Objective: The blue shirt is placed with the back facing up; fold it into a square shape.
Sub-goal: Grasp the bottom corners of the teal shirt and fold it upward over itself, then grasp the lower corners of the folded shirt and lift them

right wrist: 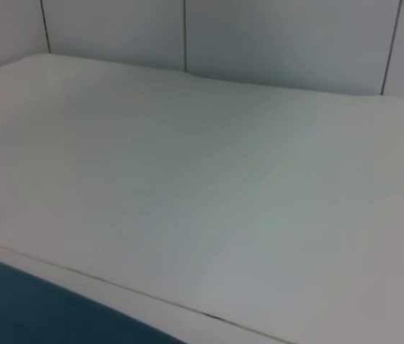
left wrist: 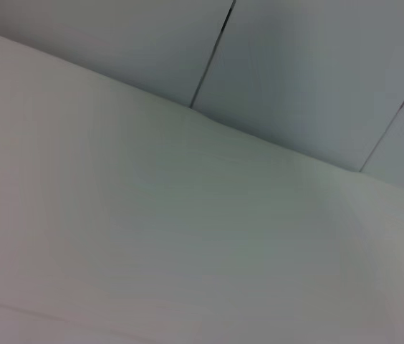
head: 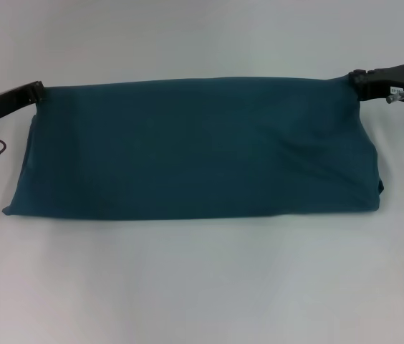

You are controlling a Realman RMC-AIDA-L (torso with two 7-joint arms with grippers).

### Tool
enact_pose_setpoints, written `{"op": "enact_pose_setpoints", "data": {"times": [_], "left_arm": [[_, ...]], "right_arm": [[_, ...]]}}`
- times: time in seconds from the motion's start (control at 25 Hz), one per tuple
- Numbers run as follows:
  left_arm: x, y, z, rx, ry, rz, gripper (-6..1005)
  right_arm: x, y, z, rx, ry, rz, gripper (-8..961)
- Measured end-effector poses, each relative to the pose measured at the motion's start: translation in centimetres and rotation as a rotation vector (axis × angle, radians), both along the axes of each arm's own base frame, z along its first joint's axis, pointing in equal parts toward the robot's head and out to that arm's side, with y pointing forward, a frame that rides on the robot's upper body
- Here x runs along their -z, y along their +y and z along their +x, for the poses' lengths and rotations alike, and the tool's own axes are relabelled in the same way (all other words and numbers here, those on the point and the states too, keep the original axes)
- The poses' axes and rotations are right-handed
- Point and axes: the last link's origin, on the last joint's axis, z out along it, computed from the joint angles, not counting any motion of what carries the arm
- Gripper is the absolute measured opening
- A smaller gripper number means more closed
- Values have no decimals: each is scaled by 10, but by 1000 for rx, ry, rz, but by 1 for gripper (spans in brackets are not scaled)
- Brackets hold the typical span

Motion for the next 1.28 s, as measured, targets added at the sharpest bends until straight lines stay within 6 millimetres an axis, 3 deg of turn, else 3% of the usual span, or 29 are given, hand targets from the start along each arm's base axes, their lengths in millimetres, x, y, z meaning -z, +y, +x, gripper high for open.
{"op": "enact_pose_setpoints", "data": {"times": [0.6, 0.64, 0.72, 0.92, 1.28], "left_arm": [[3, 1, 1, -19, -7, 26, 3], [3, 1, 0, -32, -12, 41, 65], [2, 1, -2, -47, -17, 63, 188], [1, 0, -4, -59, -19, 77, 388], [-5, -9, -11, -47, -66, 83, 593]], "right_arm": [[8, 0, 1, -8, -58, 8, 23], [7, 0, 2, -12, -66, 9, 23], [4, -1, 3, -16, -77, 19, 75], [-3, -1, 7, -6, -73, 49, 229], [-13, -5, 10, 22, 24, 17, 623]]}}
